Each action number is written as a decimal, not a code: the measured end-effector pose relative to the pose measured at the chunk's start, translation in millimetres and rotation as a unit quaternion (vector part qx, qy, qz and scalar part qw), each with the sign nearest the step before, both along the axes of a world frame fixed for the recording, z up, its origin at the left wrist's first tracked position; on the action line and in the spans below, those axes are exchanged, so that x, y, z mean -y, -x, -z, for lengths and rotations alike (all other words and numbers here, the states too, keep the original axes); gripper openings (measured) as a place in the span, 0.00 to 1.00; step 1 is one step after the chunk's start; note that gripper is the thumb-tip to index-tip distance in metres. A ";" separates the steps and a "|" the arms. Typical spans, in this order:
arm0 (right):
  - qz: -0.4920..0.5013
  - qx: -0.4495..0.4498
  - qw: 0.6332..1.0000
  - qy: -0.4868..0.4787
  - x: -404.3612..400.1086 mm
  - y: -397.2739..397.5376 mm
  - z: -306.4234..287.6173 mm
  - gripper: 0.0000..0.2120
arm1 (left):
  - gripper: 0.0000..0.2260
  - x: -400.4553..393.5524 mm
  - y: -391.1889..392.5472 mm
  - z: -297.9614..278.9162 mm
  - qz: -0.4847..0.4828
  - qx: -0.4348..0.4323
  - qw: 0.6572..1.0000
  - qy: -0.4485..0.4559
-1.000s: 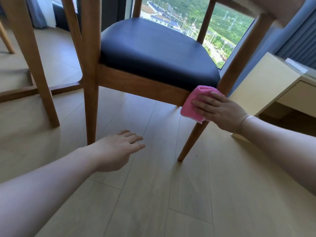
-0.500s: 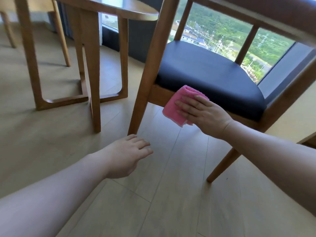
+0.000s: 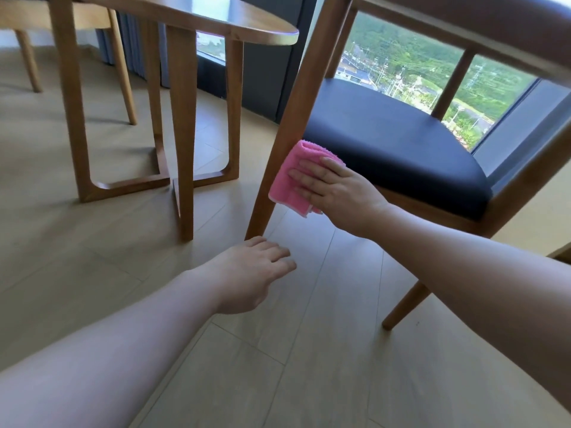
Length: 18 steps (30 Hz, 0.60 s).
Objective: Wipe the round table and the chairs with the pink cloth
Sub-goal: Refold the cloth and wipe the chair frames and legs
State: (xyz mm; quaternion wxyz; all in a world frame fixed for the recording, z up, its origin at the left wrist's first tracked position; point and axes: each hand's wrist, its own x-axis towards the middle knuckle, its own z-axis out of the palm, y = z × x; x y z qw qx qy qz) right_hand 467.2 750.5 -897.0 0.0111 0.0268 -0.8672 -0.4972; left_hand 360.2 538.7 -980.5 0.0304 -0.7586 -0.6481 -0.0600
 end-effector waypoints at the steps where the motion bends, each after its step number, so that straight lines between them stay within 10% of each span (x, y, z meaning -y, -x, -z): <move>1: -0.004 0.001 1.000 -0.002 -1.6 -4.0 -0.8 0.28 | 0.25 -3.3 -3.3 -1.1 0.004 0.000 1.000 -0.003; 18: 0.078 -0.027 0.995 0.059 -69.6 -208.2 2.0 0.28 | 0.25 -87.5 -109.0 -15.5 0.068 0.038 0.997 -0.028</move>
